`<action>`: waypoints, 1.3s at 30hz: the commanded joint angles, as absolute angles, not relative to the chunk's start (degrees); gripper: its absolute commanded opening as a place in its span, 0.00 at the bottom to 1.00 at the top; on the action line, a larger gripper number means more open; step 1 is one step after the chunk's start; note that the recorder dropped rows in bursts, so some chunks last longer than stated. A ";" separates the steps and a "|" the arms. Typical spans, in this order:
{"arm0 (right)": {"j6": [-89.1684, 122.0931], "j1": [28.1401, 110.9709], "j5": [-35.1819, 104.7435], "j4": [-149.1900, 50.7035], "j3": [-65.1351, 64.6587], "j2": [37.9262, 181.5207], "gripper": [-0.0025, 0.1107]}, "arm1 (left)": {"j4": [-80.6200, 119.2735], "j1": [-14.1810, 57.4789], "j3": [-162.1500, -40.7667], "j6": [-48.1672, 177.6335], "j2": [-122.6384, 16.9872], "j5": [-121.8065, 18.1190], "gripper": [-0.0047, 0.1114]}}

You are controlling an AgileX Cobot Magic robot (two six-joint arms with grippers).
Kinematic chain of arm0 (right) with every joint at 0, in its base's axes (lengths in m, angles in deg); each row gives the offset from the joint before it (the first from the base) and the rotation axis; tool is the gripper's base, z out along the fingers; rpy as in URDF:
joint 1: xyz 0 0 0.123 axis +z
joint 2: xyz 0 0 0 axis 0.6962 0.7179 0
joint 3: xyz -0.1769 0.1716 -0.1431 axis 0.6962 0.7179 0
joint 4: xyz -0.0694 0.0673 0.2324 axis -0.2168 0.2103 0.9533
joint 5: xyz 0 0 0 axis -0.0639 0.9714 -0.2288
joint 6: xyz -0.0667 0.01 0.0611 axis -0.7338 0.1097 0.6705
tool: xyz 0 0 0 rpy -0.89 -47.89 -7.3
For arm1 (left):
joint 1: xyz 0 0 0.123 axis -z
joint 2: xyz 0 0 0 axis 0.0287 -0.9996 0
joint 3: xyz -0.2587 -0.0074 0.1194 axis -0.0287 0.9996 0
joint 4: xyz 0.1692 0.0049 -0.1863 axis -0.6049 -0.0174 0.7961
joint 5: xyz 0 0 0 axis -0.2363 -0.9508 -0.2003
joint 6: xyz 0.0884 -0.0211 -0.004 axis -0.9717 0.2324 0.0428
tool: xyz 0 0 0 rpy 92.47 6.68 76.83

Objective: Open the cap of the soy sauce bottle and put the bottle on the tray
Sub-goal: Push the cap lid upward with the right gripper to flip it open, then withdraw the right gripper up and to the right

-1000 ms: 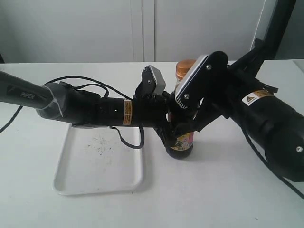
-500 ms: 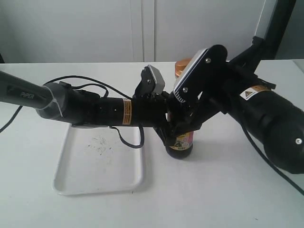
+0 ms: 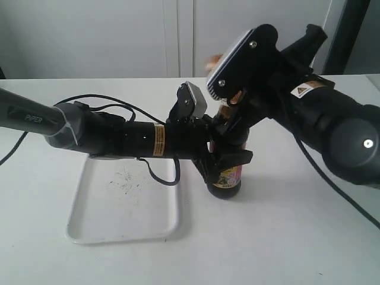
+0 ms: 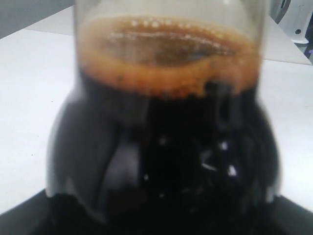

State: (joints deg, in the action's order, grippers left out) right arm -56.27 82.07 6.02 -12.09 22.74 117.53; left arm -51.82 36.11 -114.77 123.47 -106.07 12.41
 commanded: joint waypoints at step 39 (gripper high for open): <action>-53.32 60.07 85.89 -17.75 2.37 109.06 0.02 | -56.66 36.70 -114.22 126.40 -106.38 6.56 0.04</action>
State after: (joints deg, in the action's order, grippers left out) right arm -55.43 61.42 80.43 -12.03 4.04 109.45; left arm -52.91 36.34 -115.07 124.41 -105.81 11.00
